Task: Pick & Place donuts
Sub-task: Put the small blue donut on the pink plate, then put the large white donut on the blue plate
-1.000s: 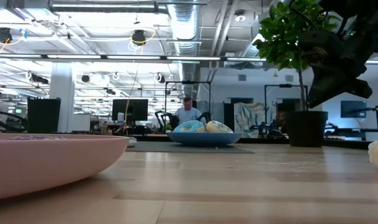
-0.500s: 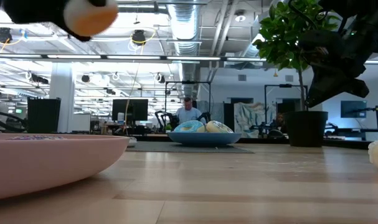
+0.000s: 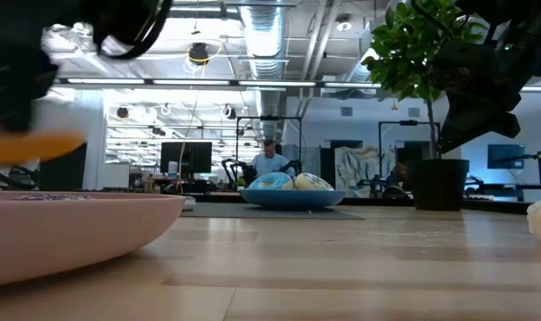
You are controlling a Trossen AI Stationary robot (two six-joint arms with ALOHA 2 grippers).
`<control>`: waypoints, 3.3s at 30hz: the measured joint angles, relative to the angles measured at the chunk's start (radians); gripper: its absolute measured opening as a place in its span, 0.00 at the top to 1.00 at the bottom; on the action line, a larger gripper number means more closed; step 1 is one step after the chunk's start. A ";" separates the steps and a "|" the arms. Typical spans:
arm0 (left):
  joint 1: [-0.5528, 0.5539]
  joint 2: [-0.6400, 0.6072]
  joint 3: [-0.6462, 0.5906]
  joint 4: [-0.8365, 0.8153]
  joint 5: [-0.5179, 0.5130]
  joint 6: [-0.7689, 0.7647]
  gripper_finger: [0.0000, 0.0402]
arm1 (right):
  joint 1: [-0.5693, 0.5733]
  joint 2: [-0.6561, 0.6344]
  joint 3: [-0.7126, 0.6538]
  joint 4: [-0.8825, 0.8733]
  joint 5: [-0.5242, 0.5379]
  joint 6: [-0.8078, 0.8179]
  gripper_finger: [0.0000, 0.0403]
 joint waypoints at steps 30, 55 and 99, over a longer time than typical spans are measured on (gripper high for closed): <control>-0.003 0.026 0.000 0.012 0.095 -0.155 0.40 | -0.001 0.000 0.000 -0.001 0.006 -0.017 1.00; 0.071 0.025 0.161 -0.172 0.027 -0.027 0.30 | -0.001 0.000 0.000 0.003 0.012 -0.044 1.00; 0.241 -1.057 -0.760 0.365 -0.201 1.157 1.00 | 0.227 0.569 0.701 -0.653 -0.070 0.415 1.00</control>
